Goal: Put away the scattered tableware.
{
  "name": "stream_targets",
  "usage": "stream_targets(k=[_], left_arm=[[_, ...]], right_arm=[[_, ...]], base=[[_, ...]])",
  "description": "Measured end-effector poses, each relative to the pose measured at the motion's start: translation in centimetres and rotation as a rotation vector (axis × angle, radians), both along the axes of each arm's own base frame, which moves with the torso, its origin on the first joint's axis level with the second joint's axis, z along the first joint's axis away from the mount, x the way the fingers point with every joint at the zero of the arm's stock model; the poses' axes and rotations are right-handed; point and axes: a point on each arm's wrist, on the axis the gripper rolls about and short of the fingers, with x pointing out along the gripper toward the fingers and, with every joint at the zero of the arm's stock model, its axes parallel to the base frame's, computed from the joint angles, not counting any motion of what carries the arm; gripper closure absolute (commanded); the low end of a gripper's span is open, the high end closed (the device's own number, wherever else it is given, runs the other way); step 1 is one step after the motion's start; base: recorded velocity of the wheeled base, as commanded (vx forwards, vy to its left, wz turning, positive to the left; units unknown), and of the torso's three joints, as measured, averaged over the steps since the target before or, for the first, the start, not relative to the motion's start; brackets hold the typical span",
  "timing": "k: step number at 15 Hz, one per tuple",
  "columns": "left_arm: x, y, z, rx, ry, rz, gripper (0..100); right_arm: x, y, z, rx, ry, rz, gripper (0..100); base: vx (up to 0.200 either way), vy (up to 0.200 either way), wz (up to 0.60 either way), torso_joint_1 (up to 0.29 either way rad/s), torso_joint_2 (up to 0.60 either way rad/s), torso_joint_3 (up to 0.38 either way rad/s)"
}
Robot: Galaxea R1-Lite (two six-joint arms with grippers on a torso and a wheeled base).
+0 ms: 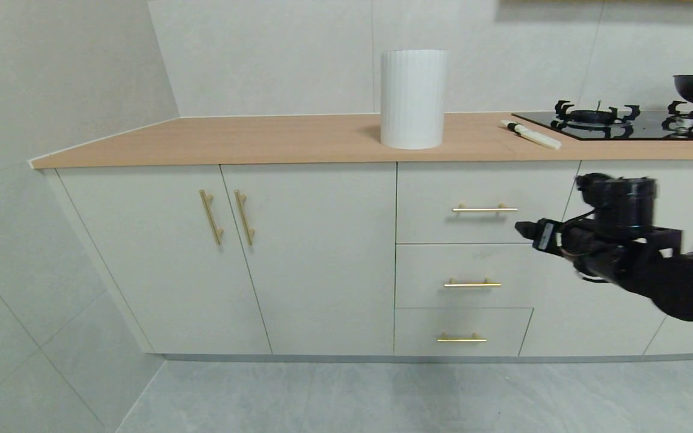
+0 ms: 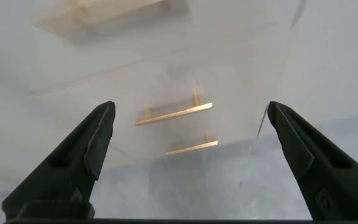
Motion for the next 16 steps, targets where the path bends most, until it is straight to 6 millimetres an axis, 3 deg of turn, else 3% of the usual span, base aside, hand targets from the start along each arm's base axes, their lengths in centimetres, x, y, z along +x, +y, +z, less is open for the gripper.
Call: stream_targets(k=[2,4,6,9,12,16], left_arm=[[0.0,0.0,0.0,0.0,0.0,0.0,0],[0.0,0.0,0.0,0.0,0.0,0.0,0],[0.0,0.0,0.0,0.0,0.0,0.0,0],[0.0,0.0,0.0,0.0,0.0,0.0,0],[0.0,0.0,0.0,0.0,0.0,0.0,0],[0.0,0.0,0.0,0.0,0.0,0.0,0]], right_arm=[[-6.7,-1.3,4.0,-0.025,-0.099,0.006,0],[-13.5,-3.1,6.2,-0.054,-0.188,-0.023,0],[-19.8,-4.9,6.8,-0.102,-0.259,-0.059,0],[-28.3,-7.0,5.8,-0.205,-0.329,-0.105,0],[-34.2,-8.2,2.7,-0.271,-0.34,-0.167,0],[-38.0,-8.0,-0.3,-0.31,-0.414,-0.255,0]], base=[[0.0,0.0,0.0,0.0,0.0,0.0],[0.0,0.0,0.0,0.0,0.0,0.0],[0.0,0.0,0.0,0.0,0.0,0.0],[0.0,0.0,0.0,0.0,0.0,0.0],[0.0,0.0,0.0,0.0,0.0,0.0],[0.0,0.0,0.0,0.0,0.0,0.0]])
